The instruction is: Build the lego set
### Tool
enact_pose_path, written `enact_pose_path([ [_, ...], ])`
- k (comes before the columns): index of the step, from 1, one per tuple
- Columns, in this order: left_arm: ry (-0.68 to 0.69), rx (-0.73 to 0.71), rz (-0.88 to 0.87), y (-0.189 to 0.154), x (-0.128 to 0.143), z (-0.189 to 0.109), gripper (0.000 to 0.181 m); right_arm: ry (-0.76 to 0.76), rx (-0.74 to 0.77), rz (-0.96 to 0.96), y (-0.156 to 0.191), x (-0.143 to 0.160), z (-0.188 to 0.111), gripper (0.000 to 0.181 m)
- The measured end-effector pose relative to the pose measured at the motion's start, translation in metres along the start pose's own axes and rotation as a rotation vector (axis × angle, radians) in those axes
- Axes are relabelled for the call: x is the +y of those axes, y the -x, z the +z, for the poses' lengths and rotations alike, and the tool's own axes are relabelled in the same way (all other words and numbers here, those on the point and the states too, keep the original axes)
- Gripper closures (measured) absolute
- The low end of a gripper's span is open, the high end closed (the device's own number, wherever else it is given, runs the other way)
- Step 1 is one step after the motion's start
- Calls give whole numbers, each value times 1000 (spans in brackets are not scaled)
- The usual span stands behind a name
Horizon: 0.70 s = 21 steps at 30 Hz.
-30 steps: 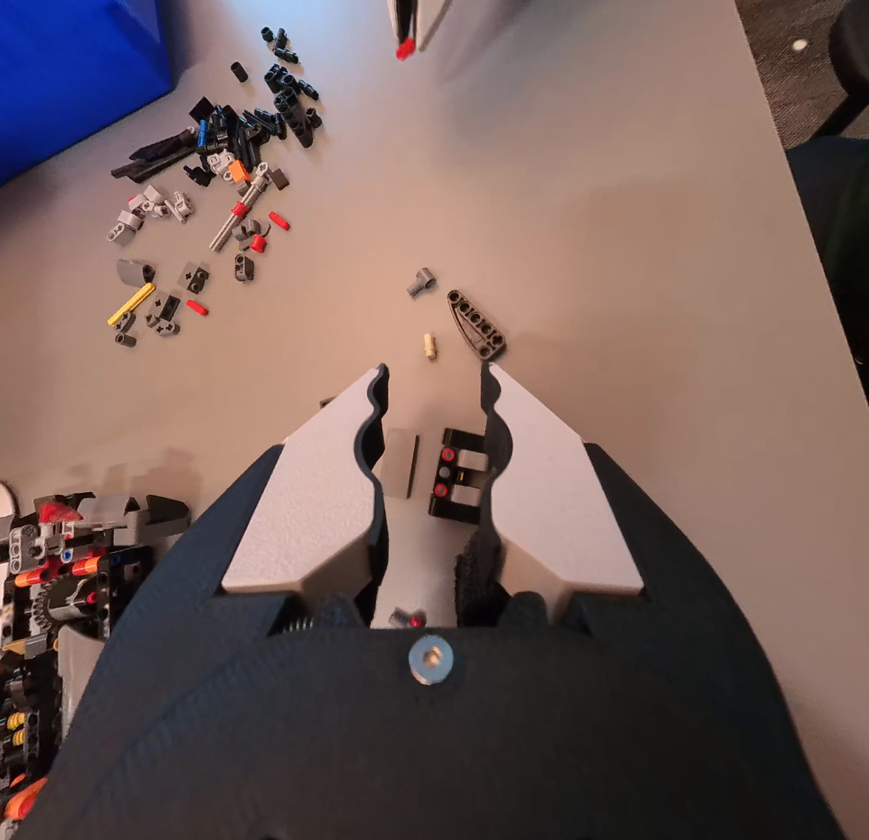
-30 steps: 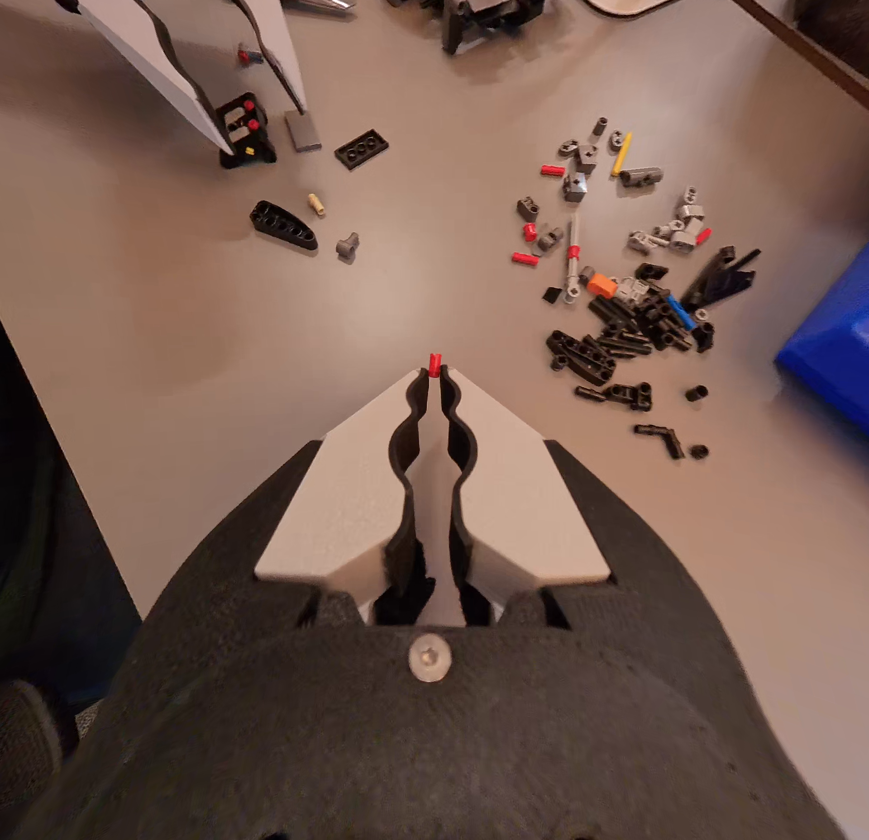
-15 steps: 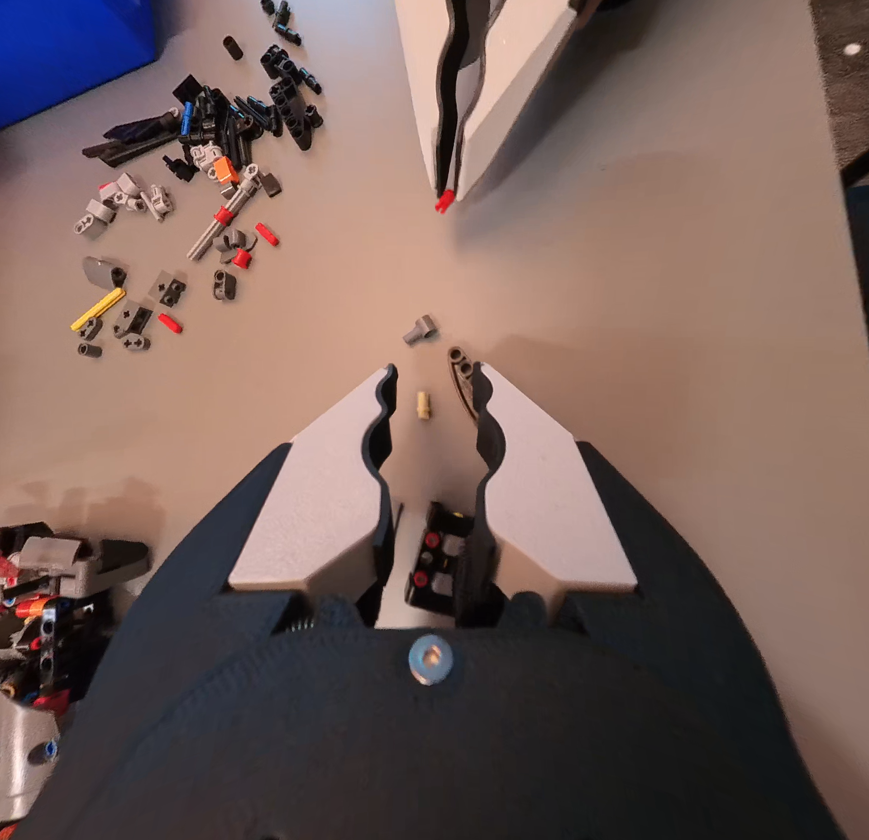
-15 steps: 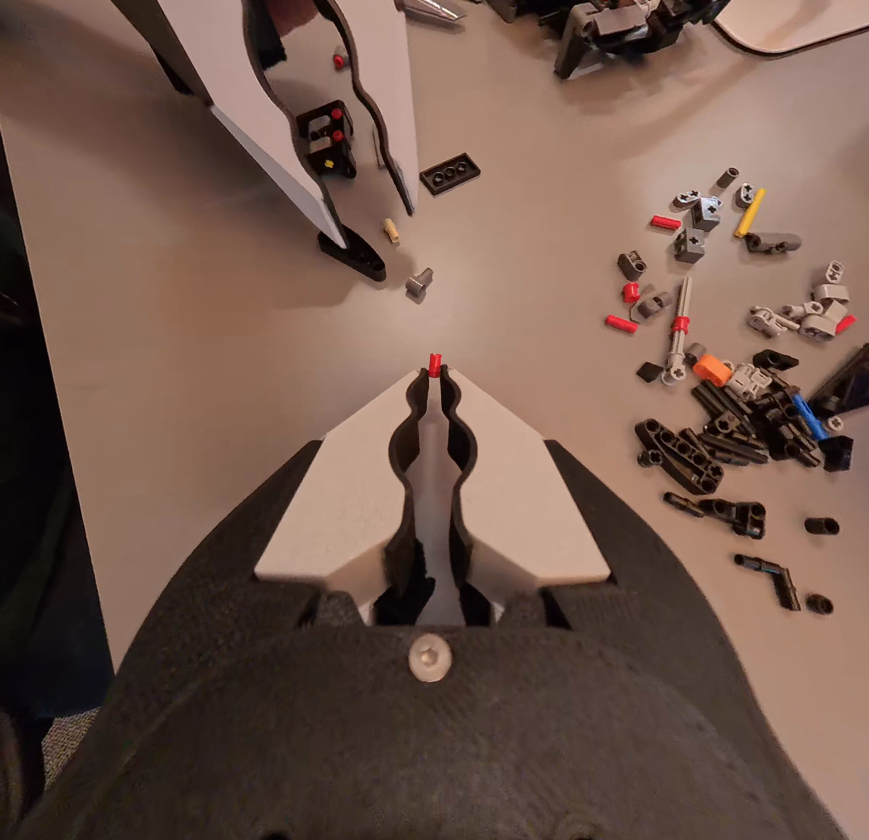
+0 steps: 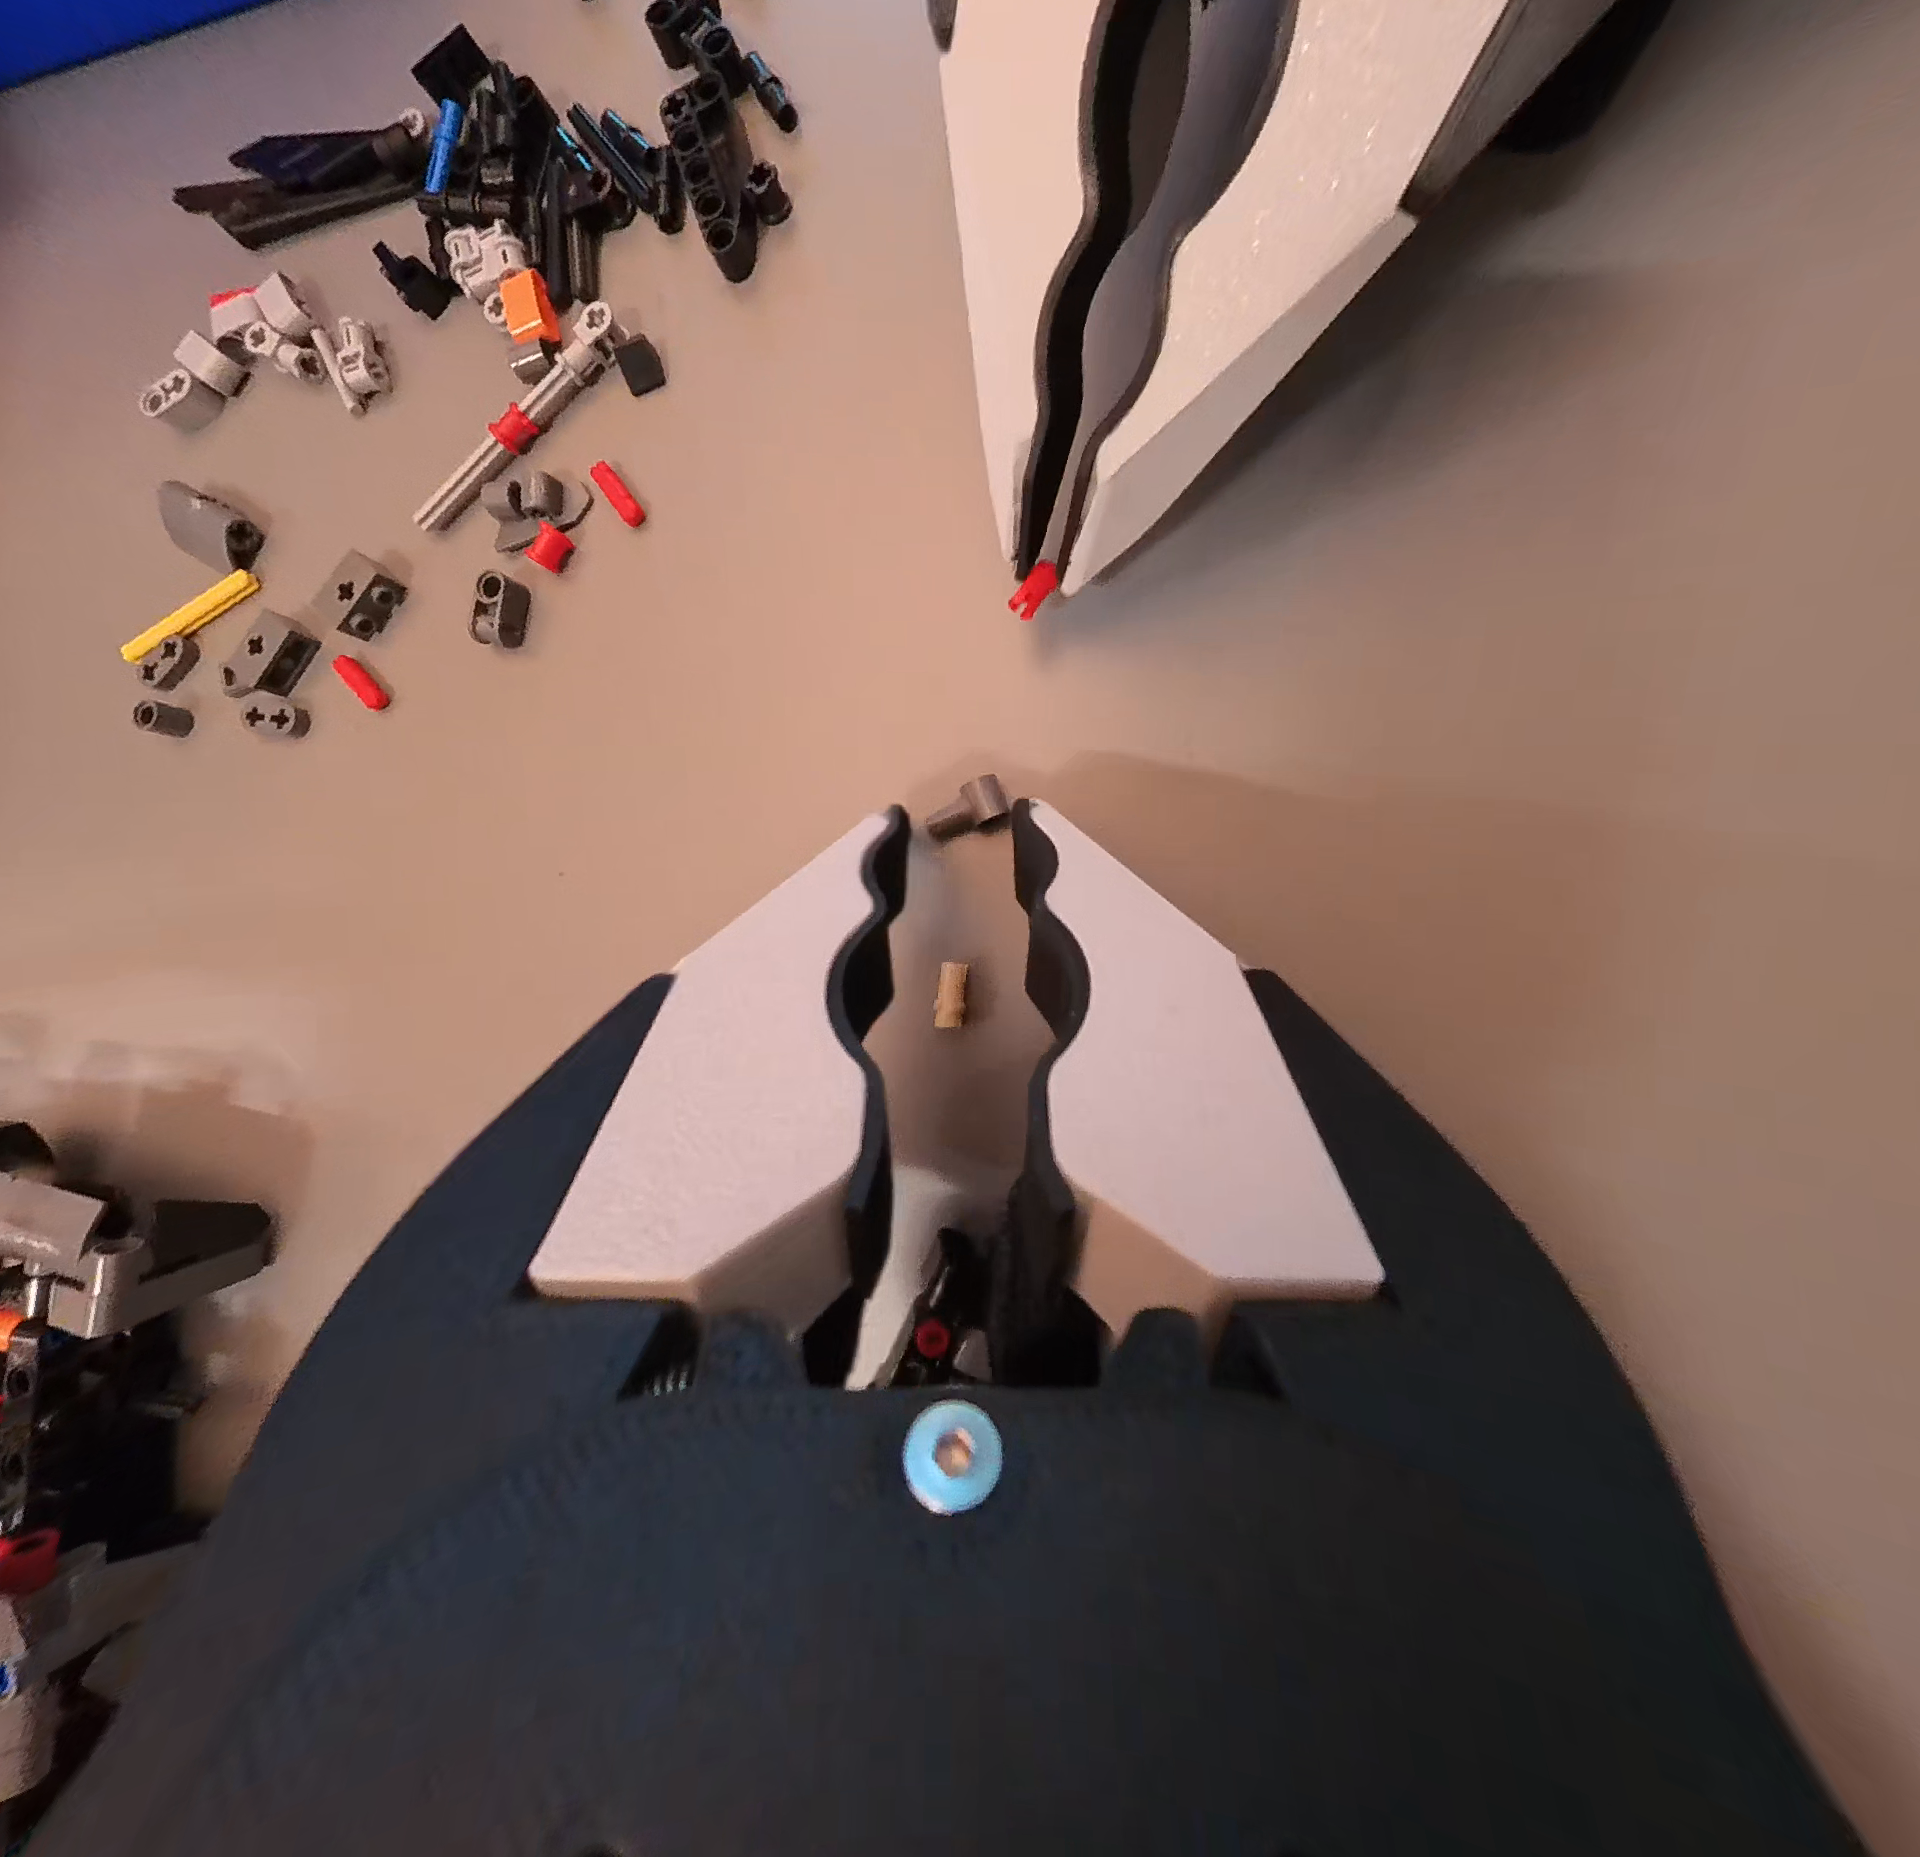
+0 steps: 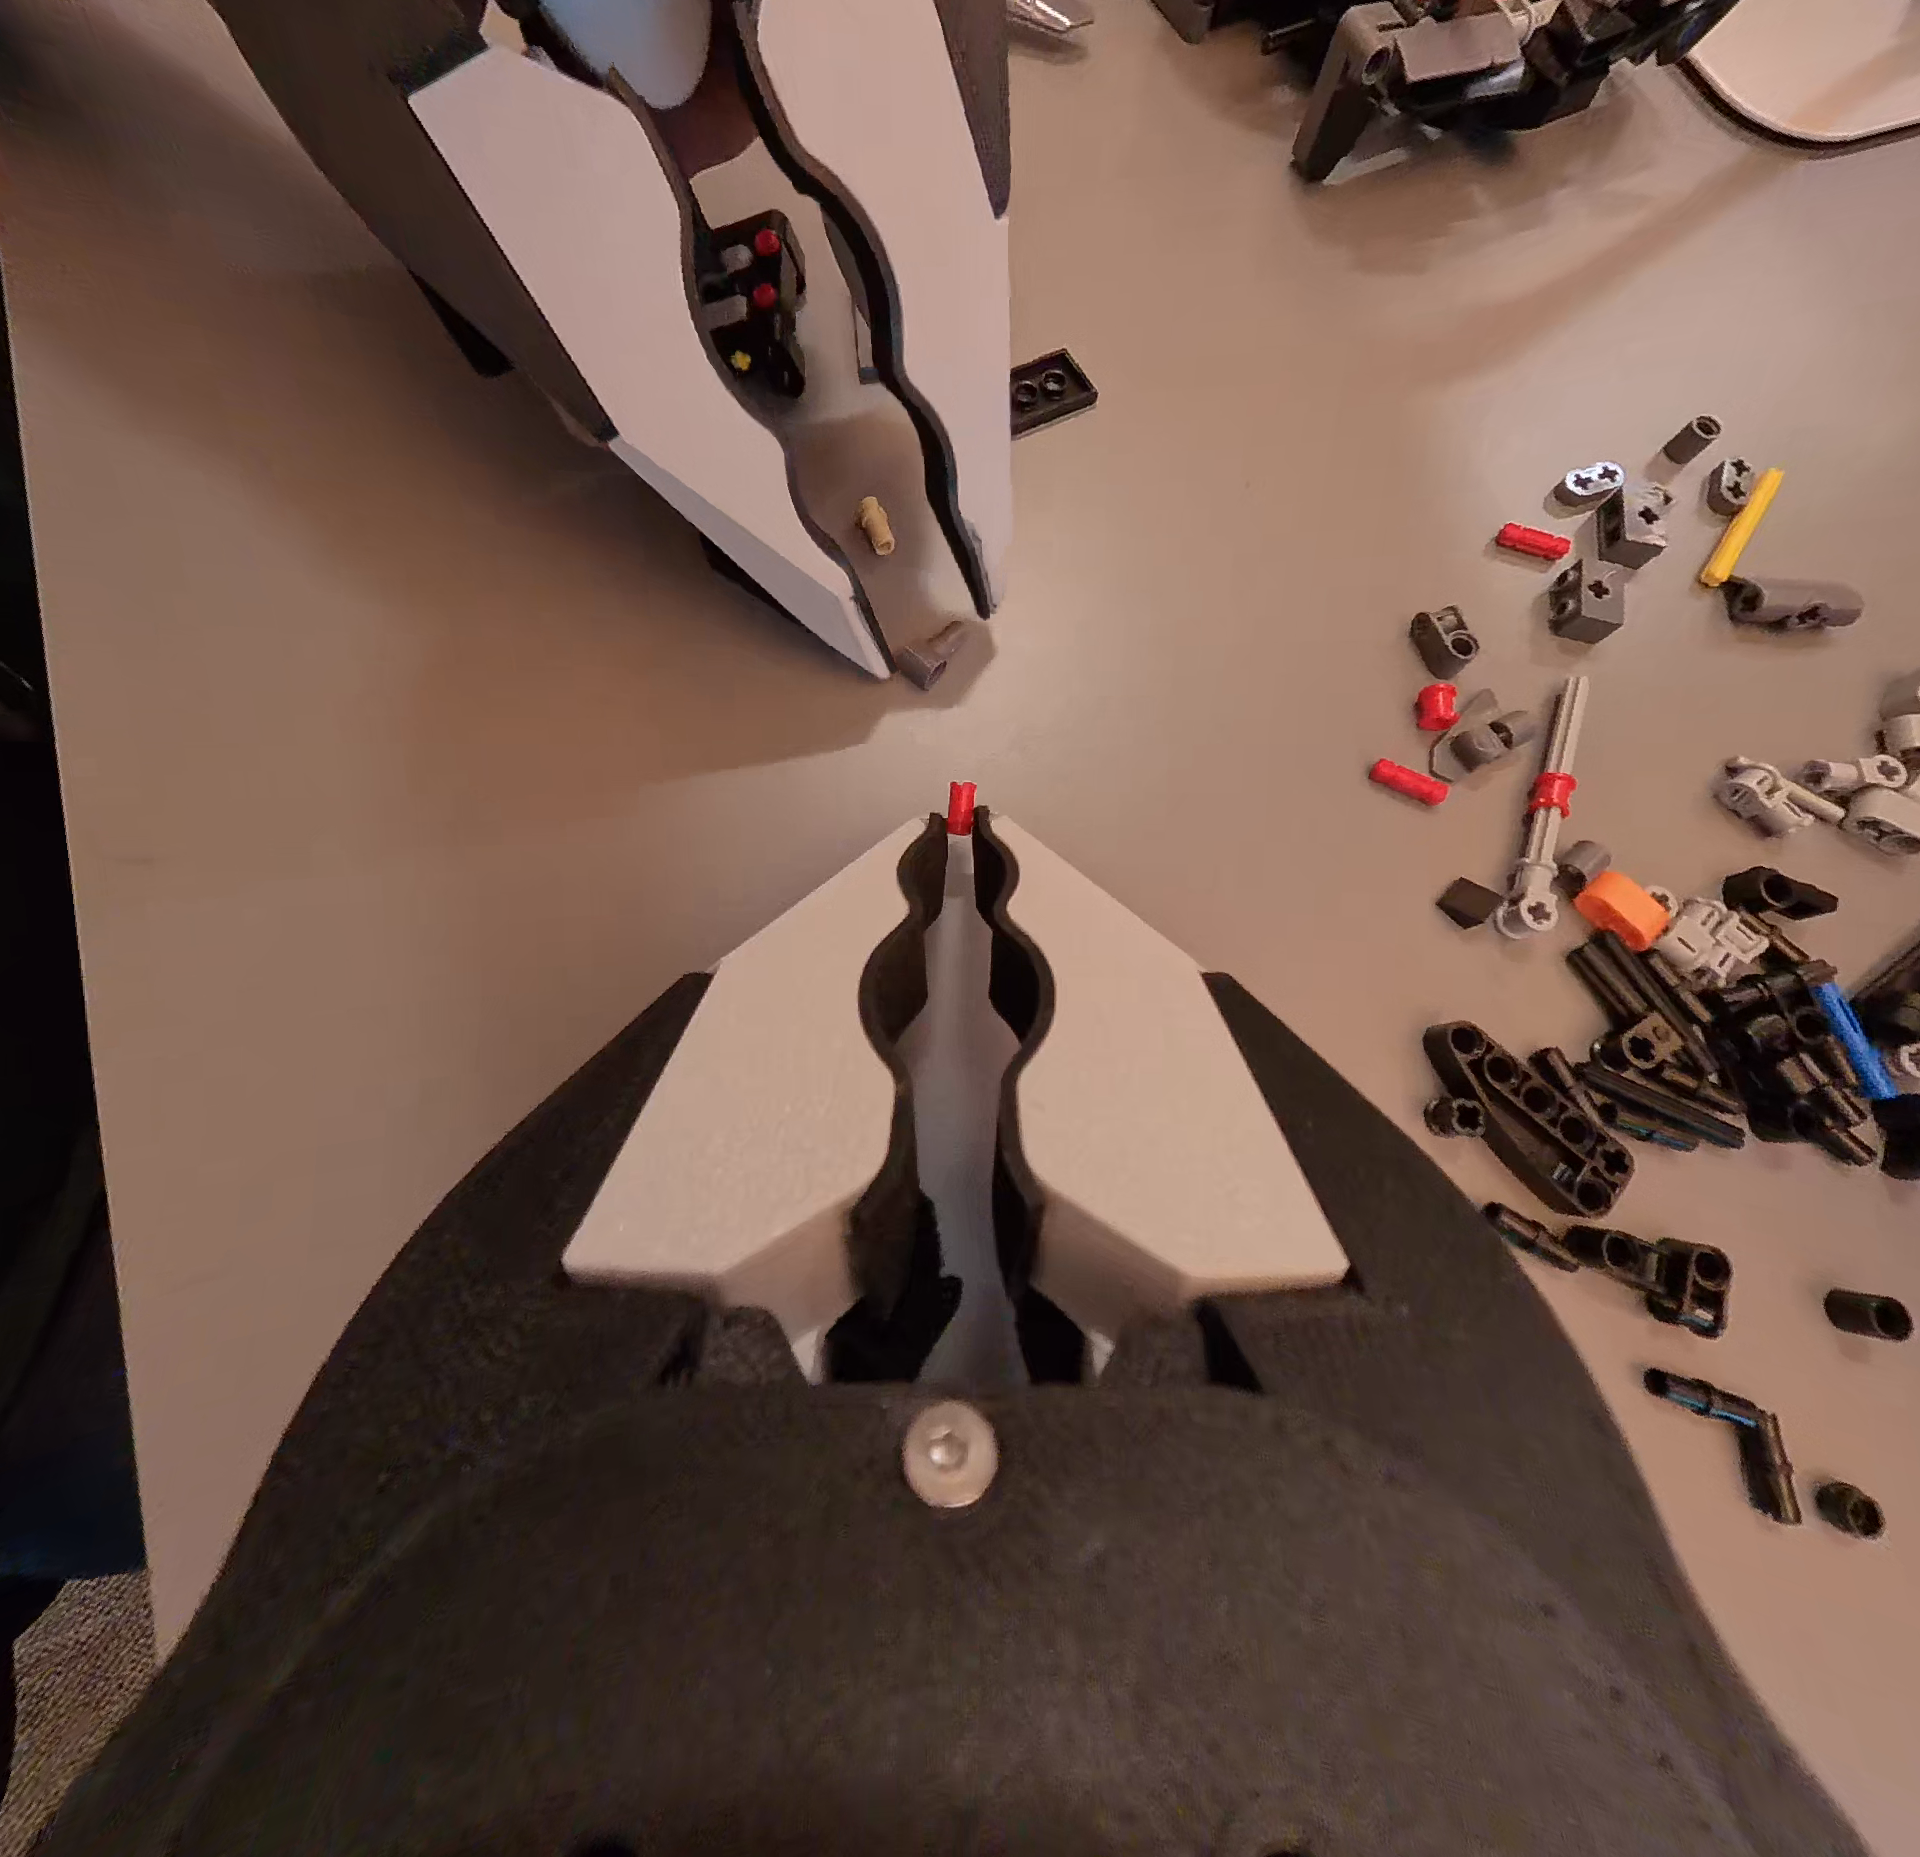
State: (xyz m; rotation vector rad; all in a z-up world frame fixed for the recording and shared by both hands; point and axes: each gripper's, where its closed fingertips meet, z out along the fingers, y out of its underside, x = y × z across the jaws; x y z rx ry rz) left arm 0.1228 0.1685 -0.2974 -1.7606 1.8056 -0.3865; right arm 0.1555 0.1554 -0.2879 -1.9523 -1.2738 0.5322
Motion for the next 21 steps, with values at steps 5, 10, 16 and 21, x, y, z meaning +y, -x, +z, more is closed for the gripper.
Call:
enact_pose_path([
  [5, -4, 3, -5, -2, -2, 1, 166, 4, -14, -12, 1, -1, 3, 179],
  [10, -19, 11, 22, -3, -3, 2, 167, 4, -22, -18, 2, -2, 5, 179],
  [16, -62, -37, 75, -4, -6, -4, 167, 0, -18, -12, 1, -2, 4, 179],
  [21, -111, -49, 108, -9, -7, -24, 167, 0, -18, -13, 4, -2, 3, 179],
])
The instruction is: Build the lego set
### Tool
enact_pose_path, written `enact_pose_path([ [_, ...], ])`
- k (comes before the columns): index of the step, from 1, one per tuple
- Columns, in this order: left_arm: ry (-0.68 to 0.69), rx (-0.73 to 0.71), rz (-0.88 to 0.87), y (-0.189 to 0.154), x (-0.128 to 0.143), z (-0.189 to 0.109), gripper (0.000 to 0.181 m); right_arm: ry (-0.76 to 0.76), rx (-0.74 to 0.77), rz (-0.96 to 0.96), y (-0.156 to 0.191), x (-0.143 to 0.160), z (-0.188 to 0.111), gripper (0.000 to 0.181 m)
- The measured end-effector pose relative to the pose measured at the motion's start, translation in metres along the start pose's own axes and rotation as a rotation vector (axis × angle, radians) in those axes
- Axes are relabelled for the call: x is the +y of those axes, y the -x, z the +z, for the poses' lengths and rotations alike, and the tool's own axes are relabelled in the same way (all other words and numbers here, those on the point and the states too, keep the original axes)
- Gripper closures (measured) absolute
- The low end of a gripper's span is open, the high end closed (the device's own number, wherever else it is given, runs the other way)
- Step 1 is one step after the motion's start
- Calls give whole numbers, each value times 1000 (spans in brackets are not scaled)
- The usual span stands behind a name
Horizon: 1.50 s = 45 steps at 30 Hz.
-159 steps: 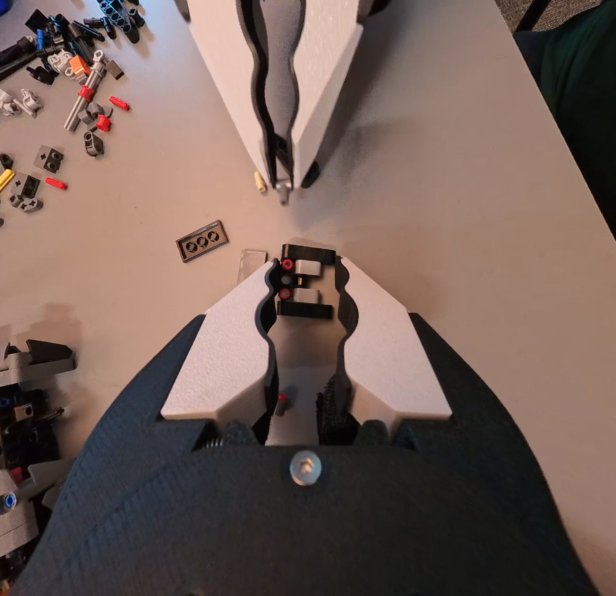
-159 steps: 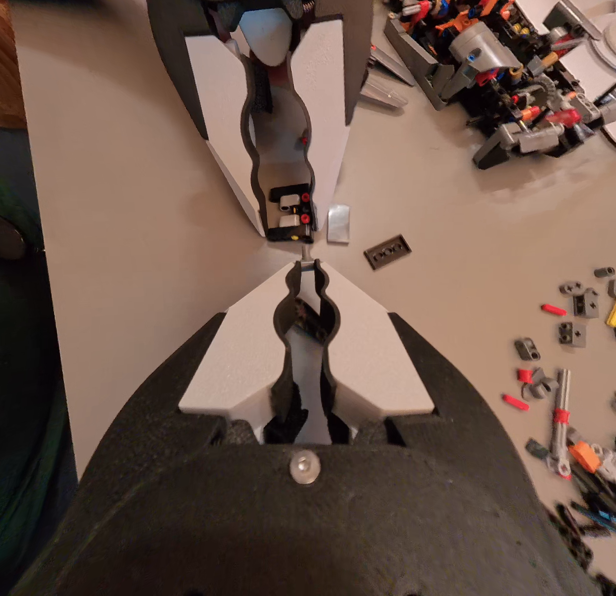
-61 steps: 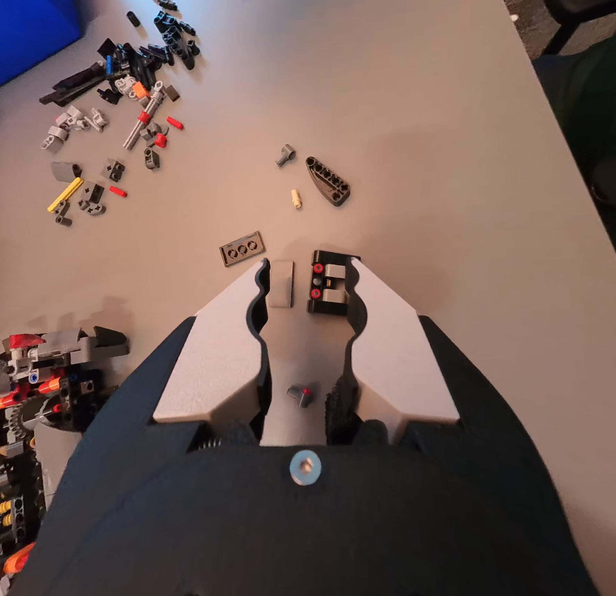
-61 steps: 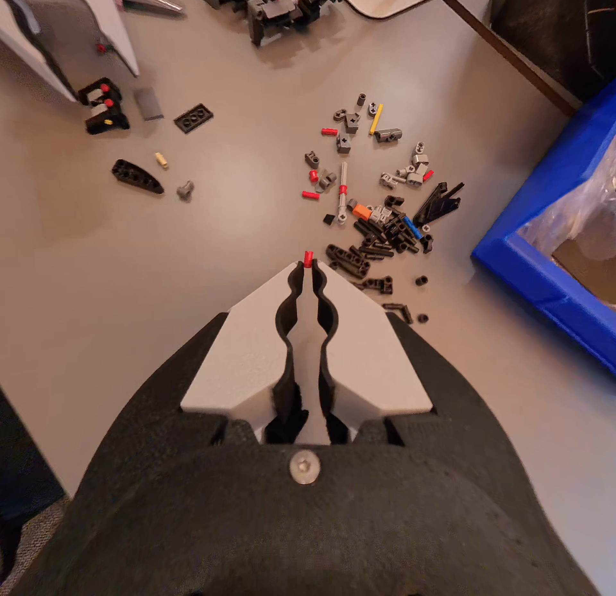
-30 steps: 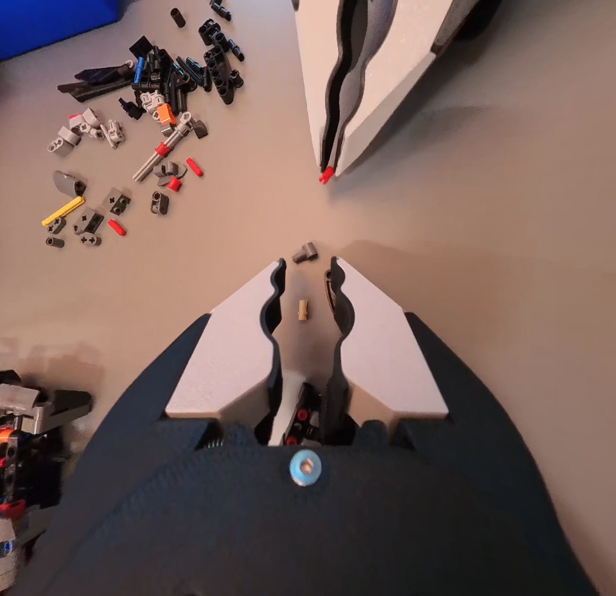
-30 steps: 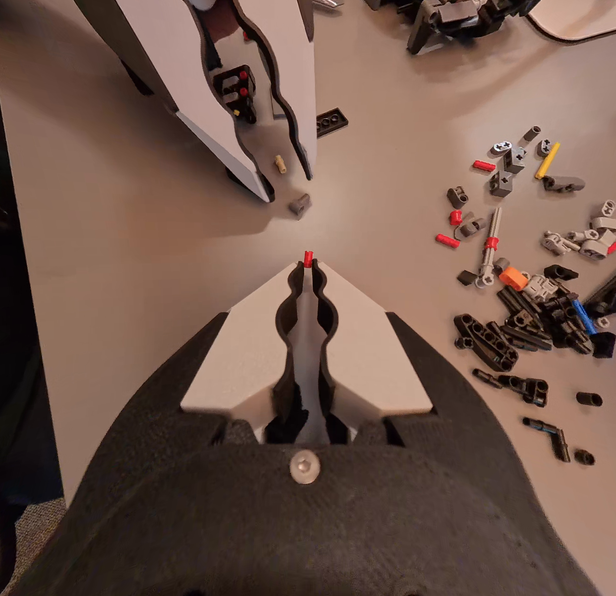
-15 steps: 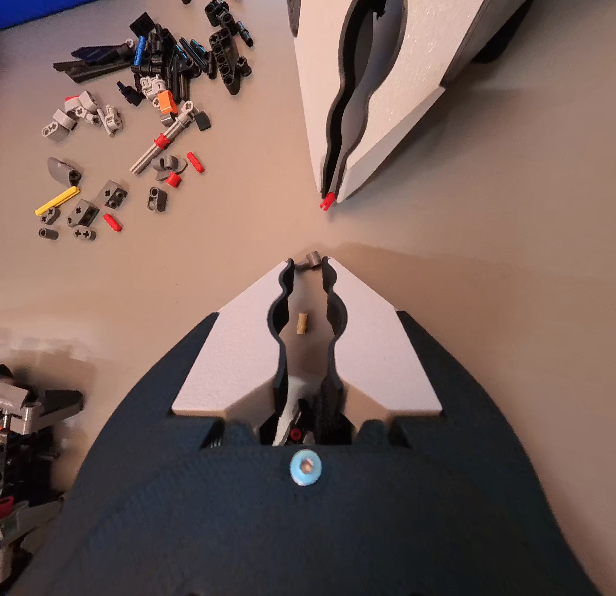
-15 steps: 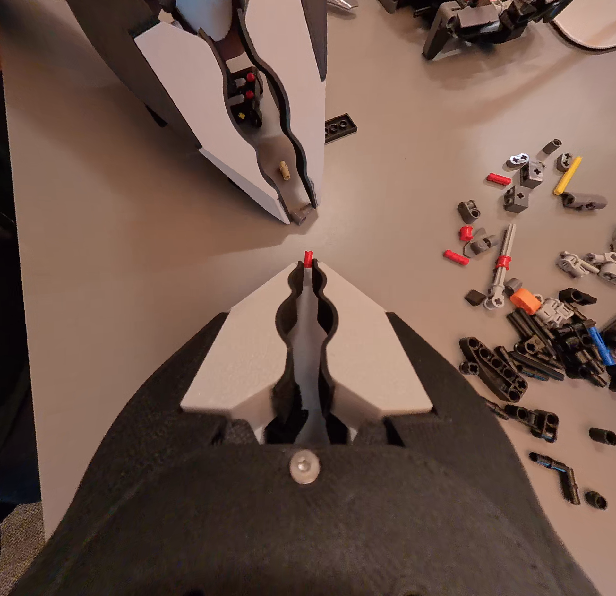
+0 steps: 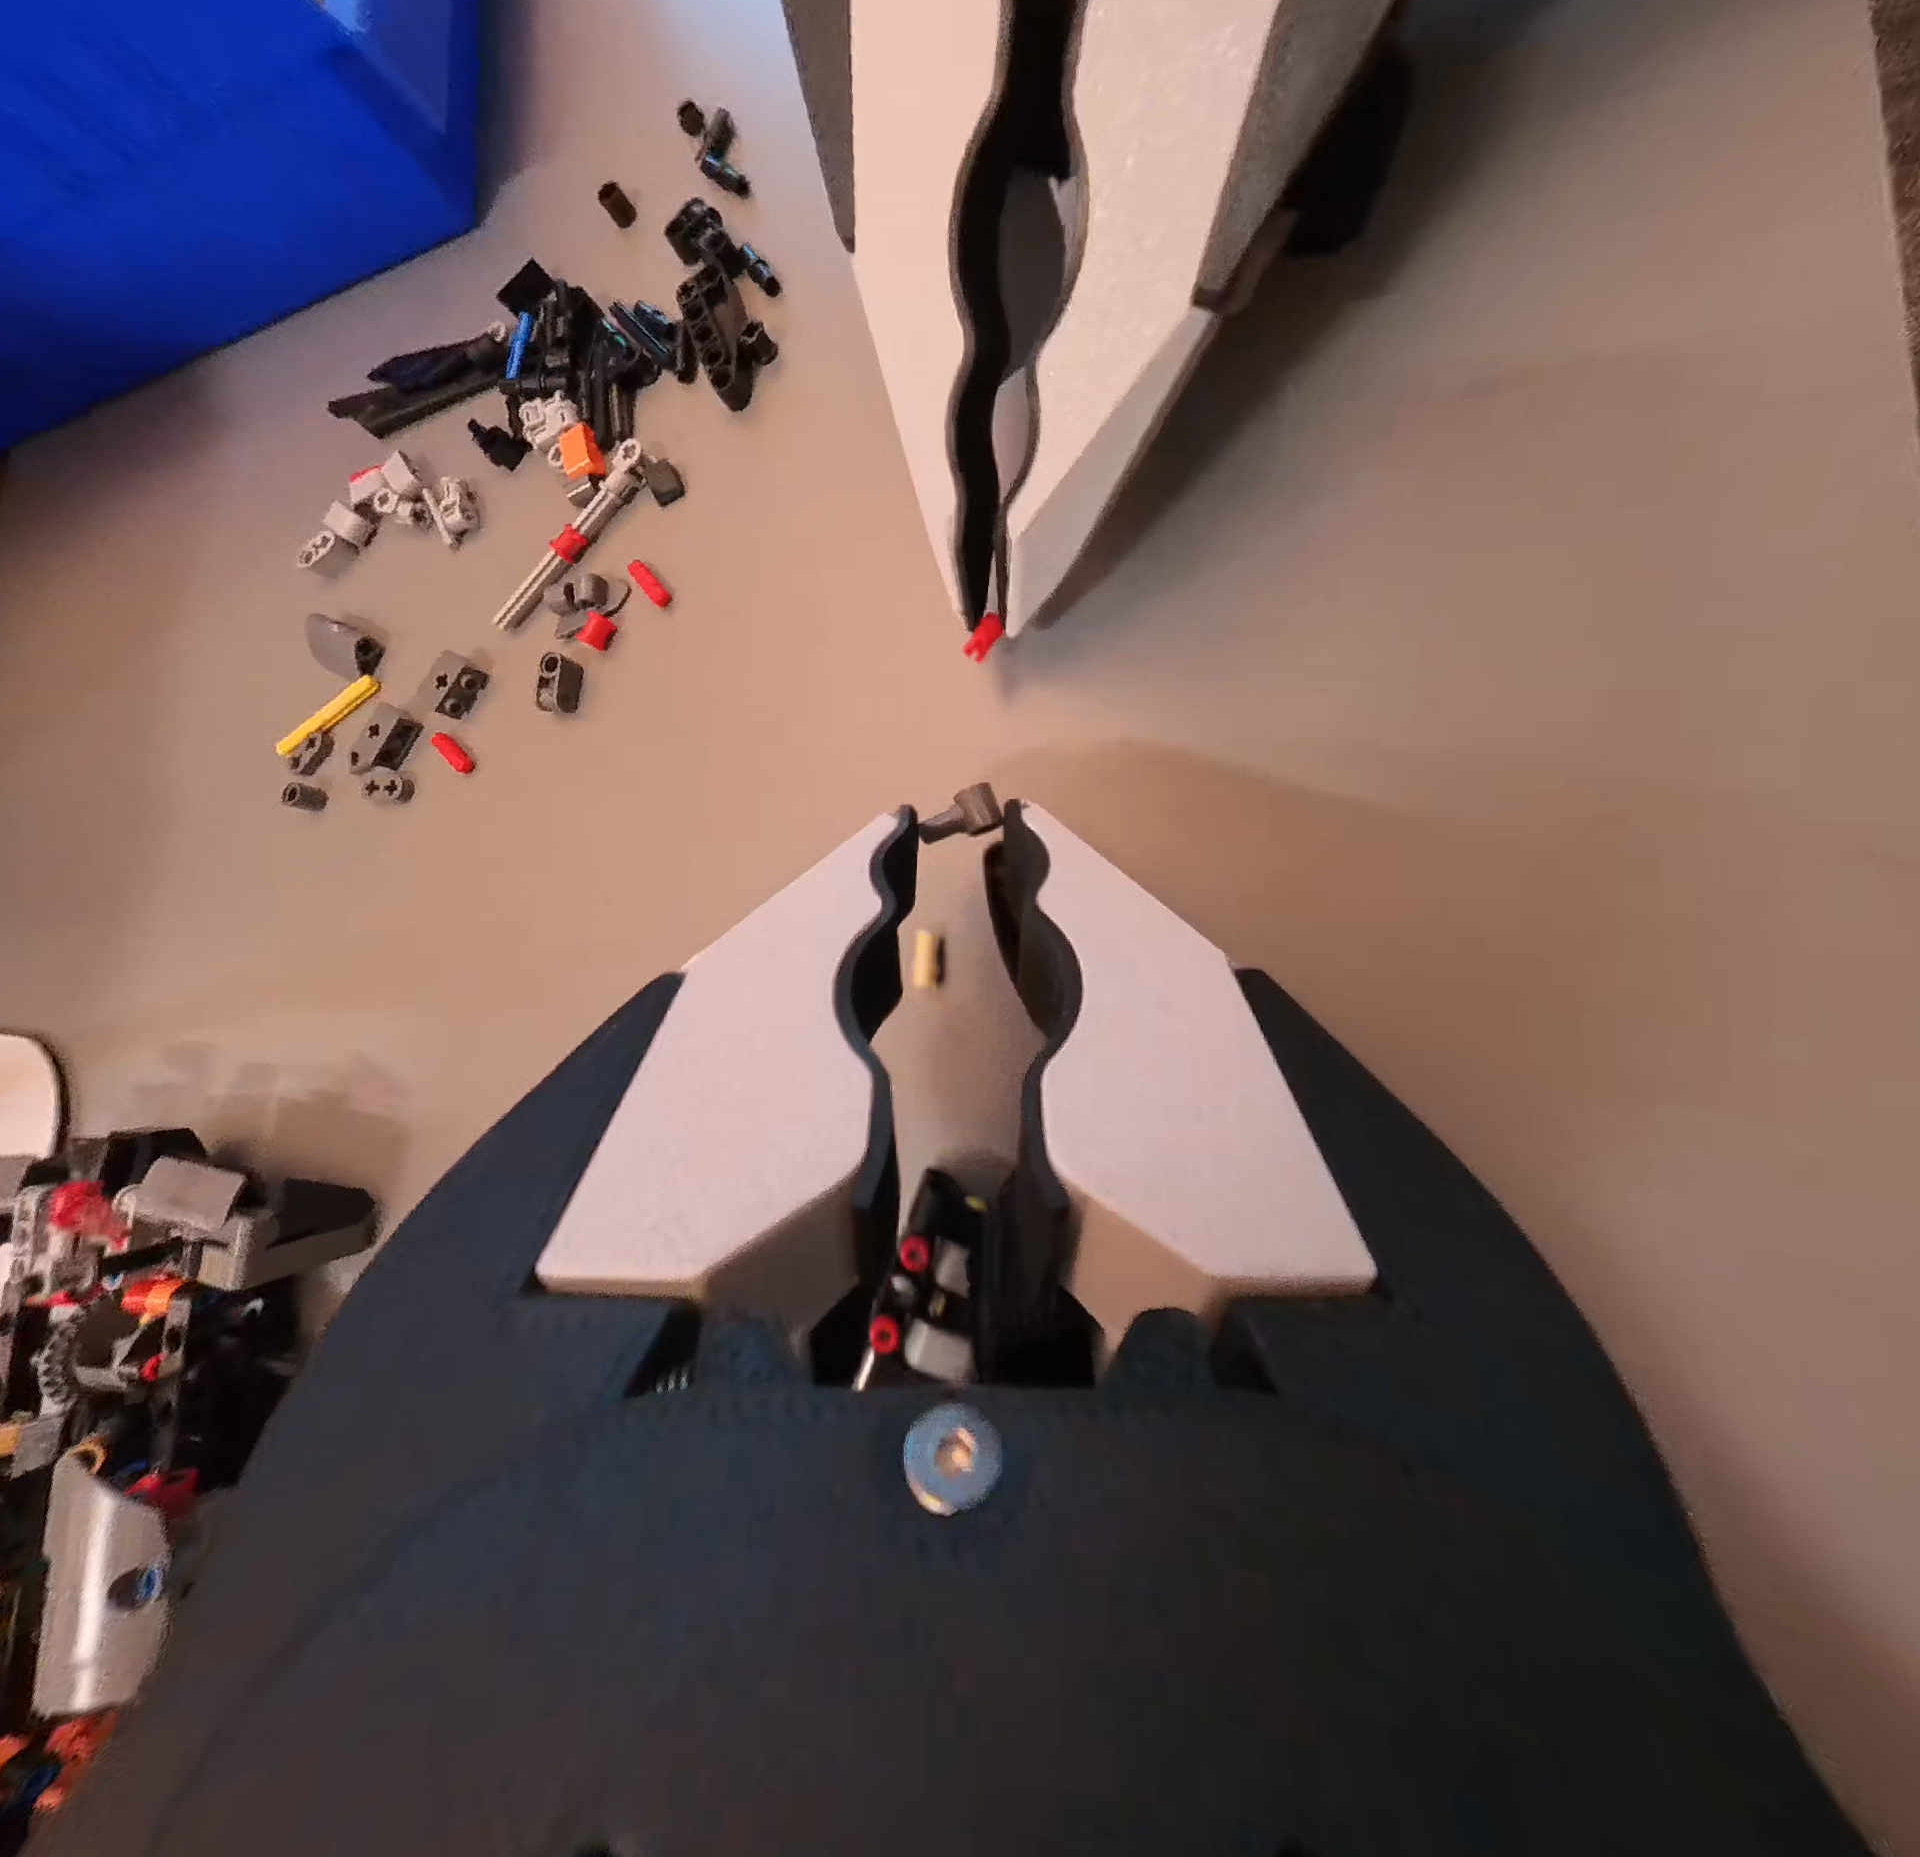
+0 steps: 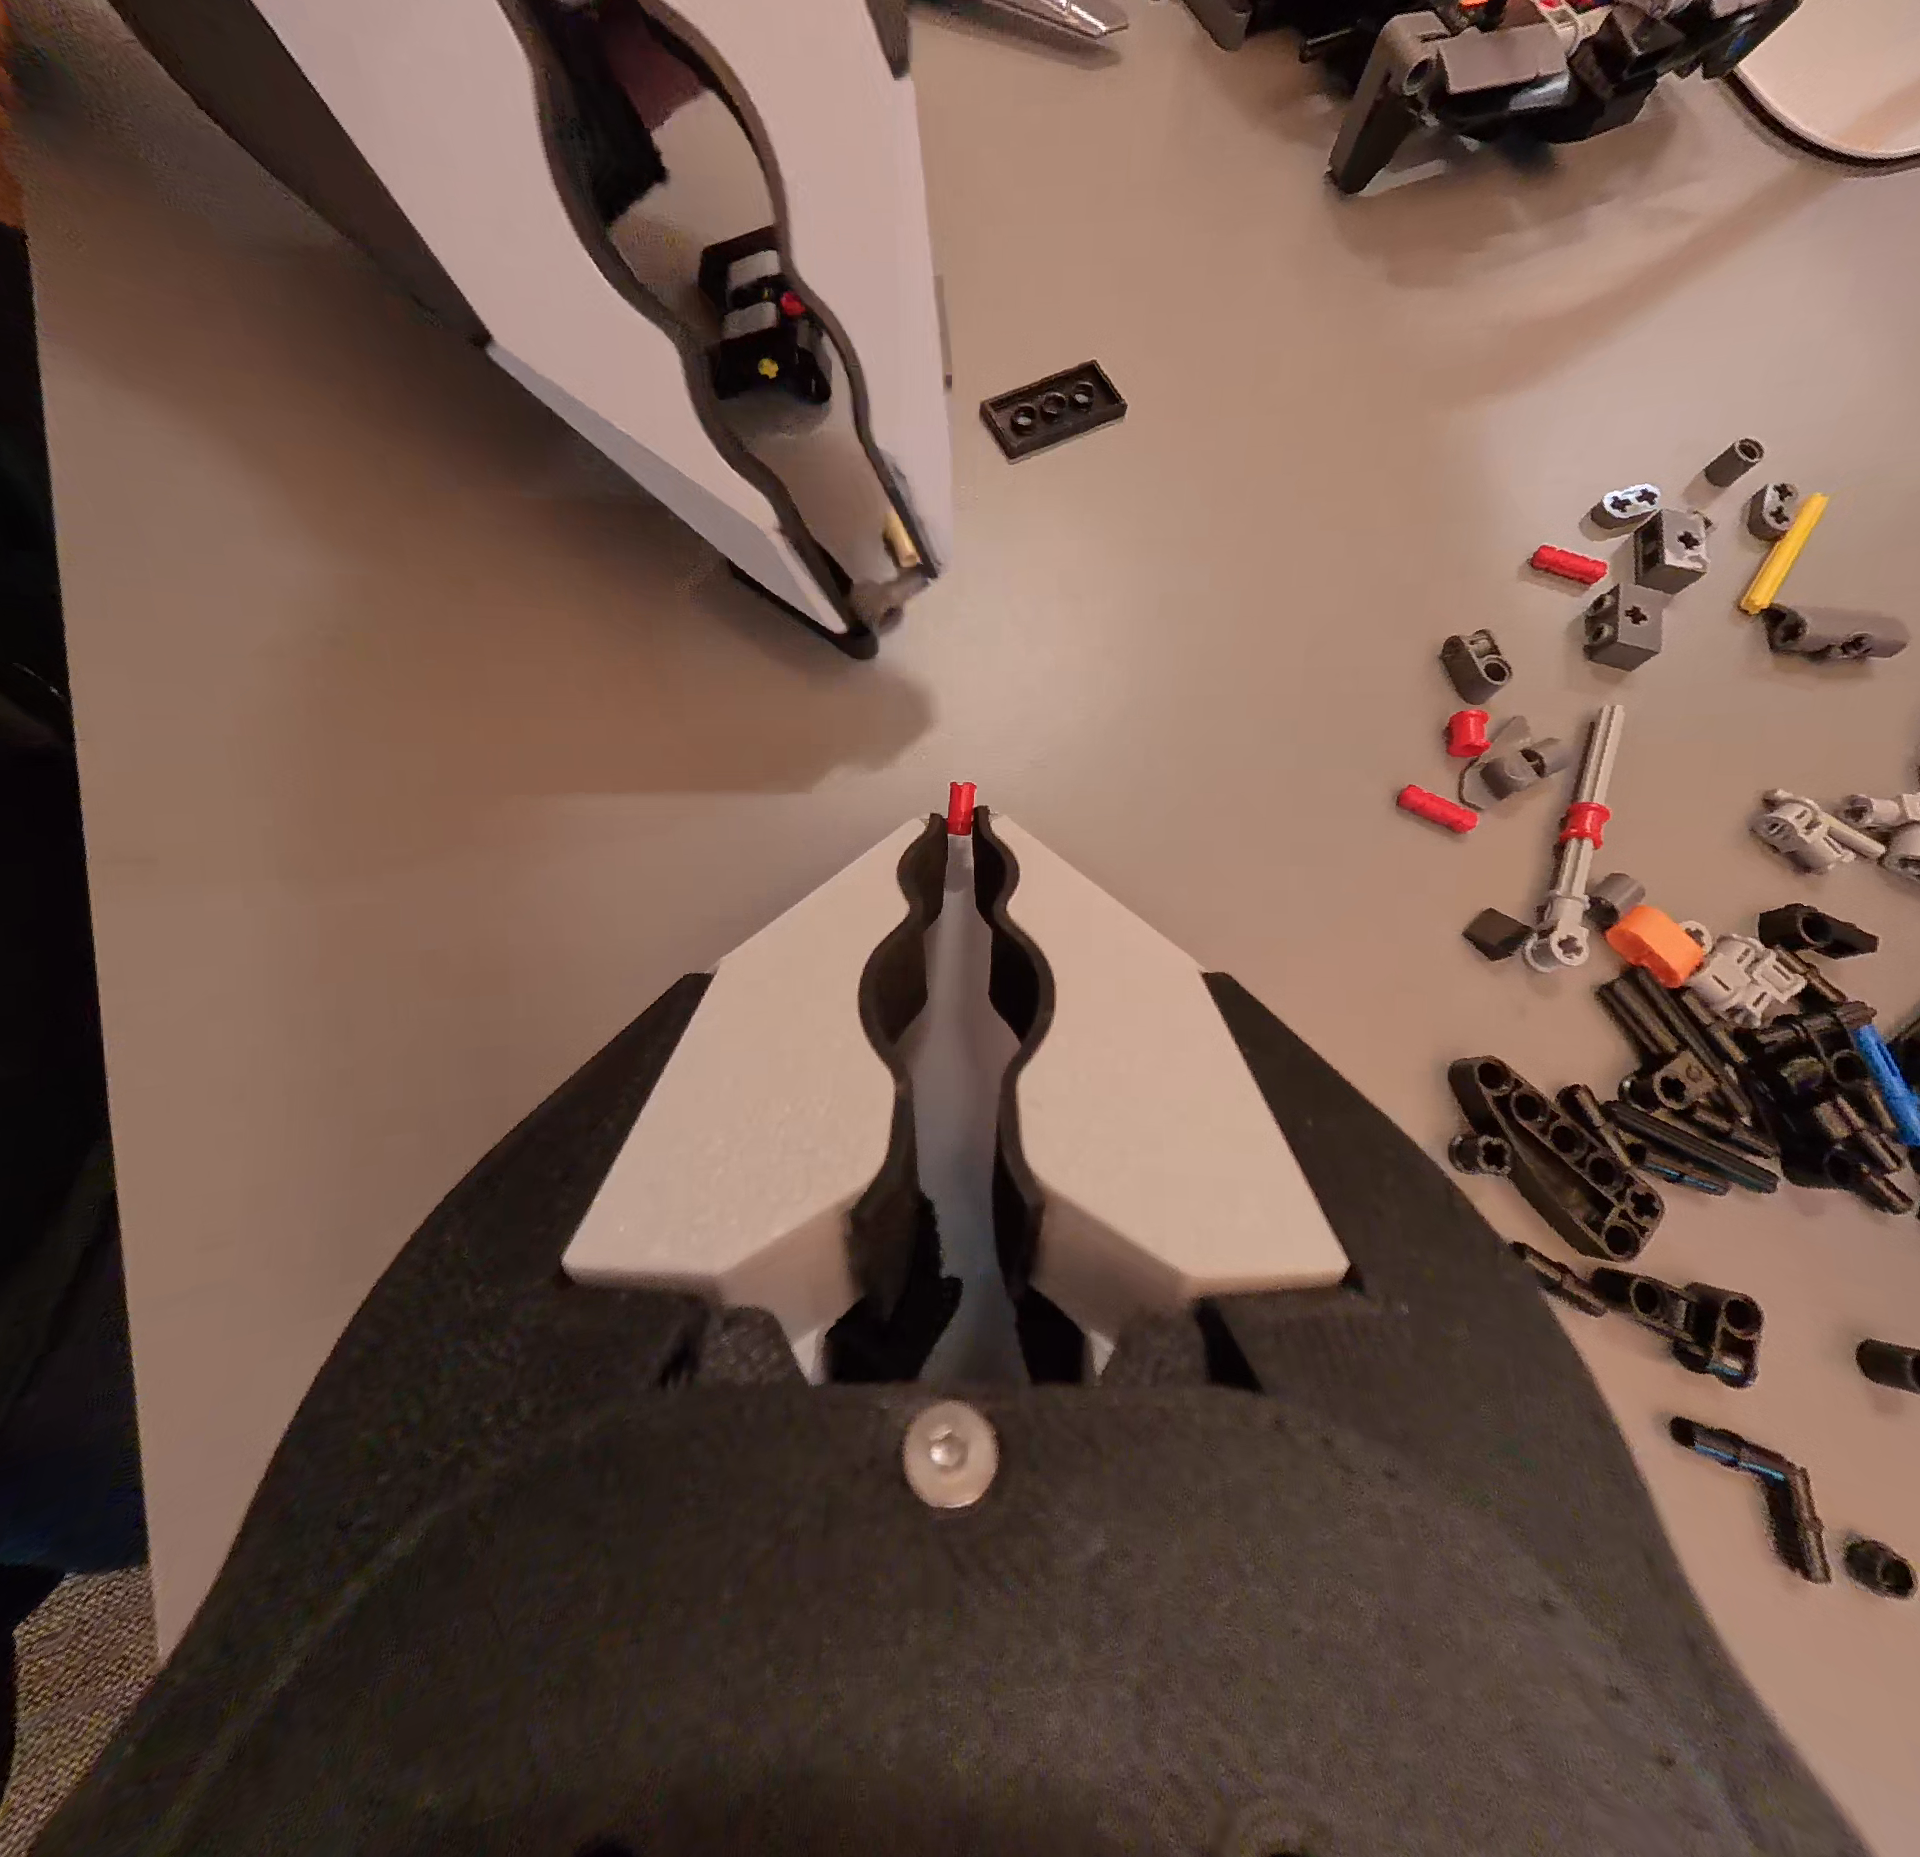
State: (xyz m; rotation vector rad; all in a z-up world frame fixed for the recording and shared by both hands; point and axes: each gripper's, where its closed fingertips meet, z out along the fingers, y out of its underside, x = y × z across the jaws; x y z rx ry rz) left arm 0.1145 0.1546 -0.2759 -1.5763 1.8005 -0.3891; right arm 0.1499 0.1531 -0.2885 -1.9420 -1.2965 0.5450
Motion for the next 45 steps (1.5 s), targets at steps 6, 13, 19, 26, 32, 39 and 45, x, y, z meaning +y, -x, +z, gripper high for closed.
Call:
enact_pose_path([
  [6, 19, 18, 38, -20, 16, -24, 167, -16, -16, -5, 9, -5, -1, 178],
  [13, 41, 62, 64, -43, 34, -36, 167, -34, -58, -24, 26, -16, 3, 179],
  [19, 42, 91, 101, -52, 43, -33, 167, -24, -177, -75, 65, -23, 22, 179],
  [26, 5, 113, 114, -55, 41, -32, 167, 23, -233, -139, 80, -28, 35, 179],
  [32, -16, 114, 109, -55, 41, -32, 167, 54, -247, -173, 83, -32, 44, 178],
  [39, 3, 128, 142, -56, 41, -32, 167, 47, -264, -174, 84, -33, 45, 179],
  [45, 37, 149, 182, -56, 40, -31, 167, 58, -261, -194, 83, -33, 46, 179],
])
